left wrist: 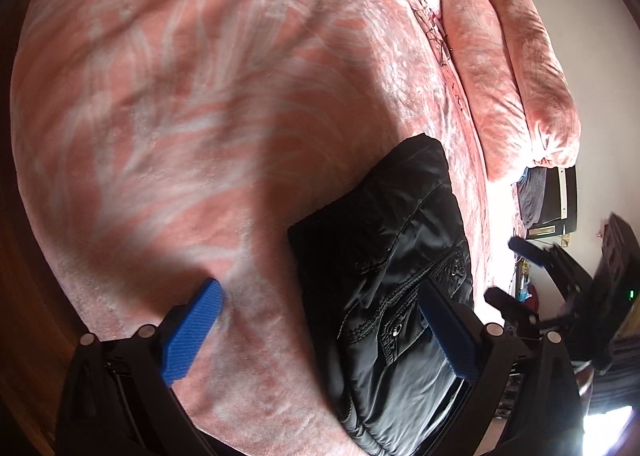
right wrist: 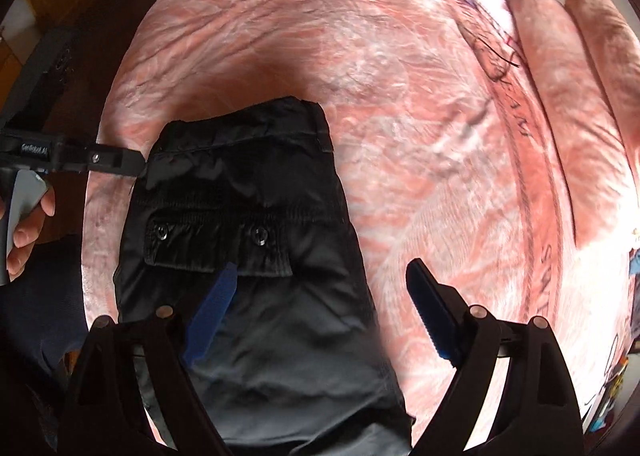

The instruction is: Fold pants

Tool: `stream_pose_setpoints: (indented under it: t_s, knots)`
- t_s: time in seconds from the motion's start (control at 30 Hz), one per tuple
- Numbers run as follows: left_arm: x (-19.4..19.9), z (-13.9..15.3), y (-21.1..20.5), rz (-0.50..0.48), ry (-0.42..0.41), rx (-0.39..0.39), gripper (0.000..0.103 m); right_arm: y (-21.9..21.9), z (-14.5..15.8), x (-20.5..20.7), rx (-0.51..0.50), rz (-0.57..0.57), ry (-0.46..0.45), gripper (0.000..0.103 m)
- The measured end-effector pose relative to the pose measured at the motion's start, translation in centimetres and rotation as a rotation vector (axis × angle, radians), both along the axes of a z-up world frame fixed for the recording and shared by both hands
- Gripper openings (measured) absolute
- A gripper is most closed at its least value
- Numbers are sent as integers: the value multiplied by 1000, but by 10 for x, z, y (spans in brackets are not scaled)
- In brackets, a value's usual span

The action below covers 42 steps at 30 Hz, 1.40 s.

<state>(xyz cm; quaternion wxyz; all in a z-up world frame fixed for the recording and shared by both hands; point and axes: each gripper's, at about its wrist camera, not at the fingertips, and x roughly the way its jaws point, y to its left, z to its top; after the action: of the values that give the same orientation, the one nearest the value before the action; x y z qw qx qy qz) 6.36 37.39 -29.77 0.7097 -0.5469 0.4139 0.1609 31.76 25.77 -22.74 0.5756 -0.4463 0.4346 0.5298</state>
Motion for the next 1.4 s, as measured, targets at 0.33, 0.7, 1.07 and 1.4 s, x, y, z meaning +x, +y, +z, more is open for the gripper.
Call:
stream_pose_setpoints:
  t_s: [0.33, 0.7, 1.07, 1.4]
  knots:
    - [-2, -14, 14, 88, -28, -175, 99, 94, -47, 76, -134, -56, 593, 91]
    - [27, -29, 13, 49, -86, -355, 97, 132, -87, 56, -284, 17, 731, 91]
    - [24, -13, 5, 37, -104, -229, 40, 115, -67, 62, -218, 14, 707, 36]
    - [35, 60, -15, -68, -148, -49, 37, 76, 17, 51, -85, -8, 588, 32]
